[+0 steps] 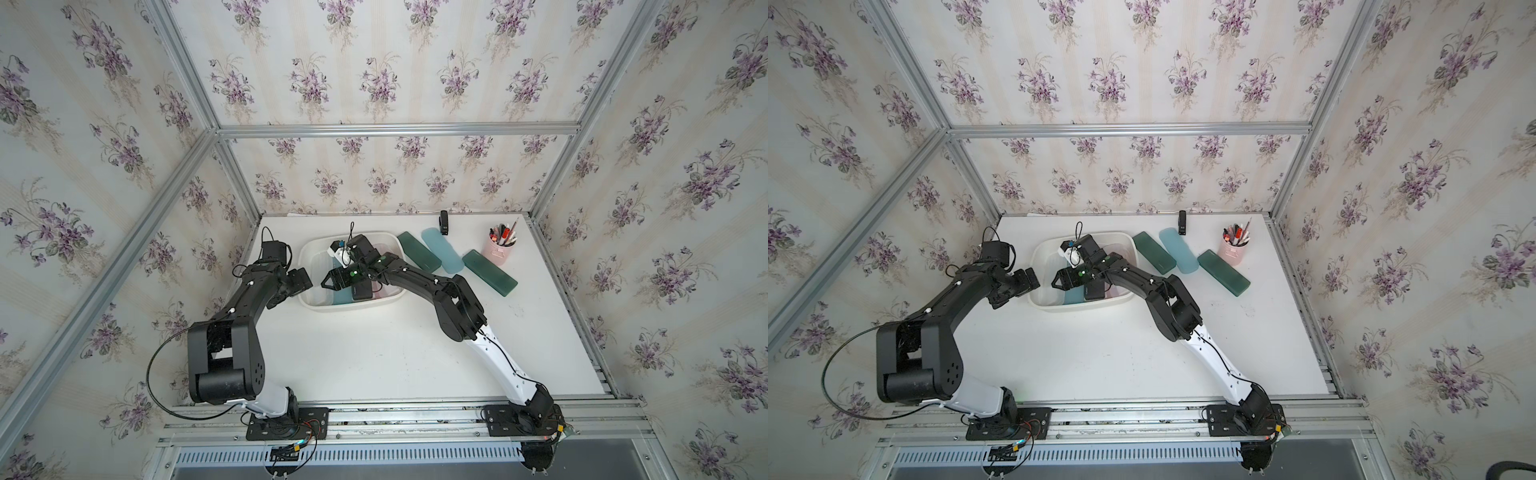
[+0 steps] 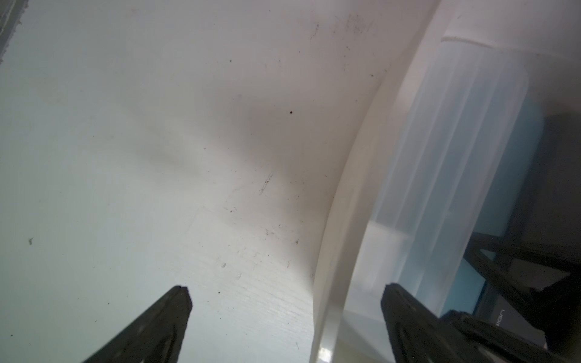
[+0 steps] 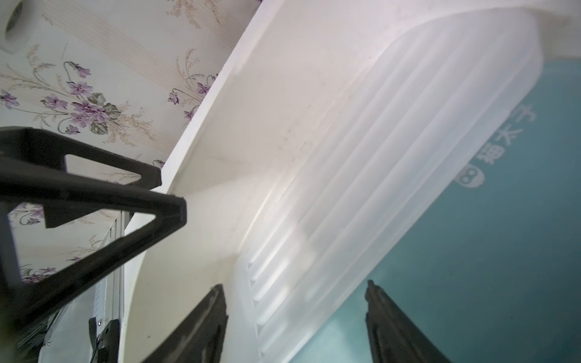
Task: Put the pencil case into the storage box
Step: Adjust the pencil case in the storage box.
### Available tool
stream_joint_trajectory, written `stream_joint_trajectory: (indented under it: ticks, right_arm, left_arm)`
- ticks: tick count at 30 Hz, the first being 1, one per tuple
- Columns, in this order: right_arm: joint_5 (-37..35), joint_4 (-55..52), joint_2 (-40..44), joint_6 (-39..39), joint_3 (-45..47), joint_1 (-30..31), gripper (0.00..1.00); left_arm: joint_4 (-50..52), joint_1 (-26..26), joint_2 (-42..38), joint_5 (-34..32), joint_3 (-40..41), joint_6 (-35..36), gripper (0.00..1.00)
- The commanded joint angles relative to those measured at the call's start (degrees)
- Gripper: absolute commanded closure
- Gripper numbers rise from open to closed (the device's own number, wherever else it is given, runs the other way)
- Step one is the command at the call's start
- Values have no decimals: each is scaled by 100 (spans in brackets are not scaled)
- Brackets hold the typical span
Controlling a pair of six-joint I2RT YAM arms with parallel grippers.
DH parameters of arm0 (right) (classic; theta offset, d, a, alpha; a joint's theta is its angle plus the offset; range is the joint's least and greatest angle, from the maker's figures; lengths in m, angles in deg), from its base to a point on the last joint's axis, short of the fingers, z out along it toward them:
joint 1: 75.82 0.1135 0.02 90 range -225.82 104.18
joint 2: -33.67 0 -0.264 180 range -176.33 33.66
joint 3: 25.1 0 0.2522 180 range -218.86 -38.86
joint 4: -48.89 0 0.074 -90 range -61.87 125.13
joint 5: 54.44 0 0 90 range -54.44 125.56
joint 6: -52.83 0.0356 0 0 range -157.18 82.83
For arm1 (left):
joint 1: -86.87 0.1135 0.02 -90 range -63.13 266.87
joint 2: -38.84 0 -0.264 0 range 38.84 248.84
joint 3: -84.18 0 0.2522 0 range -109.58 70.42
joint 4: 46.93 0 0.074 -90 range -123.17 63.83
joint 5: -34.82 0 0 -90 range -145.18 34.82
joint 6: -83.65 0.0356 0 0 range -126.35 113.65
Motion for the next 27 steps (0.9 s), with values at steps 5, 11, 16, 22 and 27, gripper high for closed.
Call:
stream_joint_trajectory:
  ticks: [5,11,16,22,27]
  right_arm:
    - [370,255,-129,267,-54,1,27]
    - [623,559,-218,557,-99,0,27]
    - [760,744,-289,726,-174,24,27]
    - [988,1154,-387,1070,-227,69,28]
    - [876,1129,-356,1087,-252,98,29]
  left_arm:
    - [-175,132,153,100,38,-89,0]
    - [-409,124,542,430,59,-166,1]
    - [-577,141,661,553,145,-223,3]
    - [-686,141,748,635,196,-231,10]
    - [-781,150,797,800,187,-238,34]
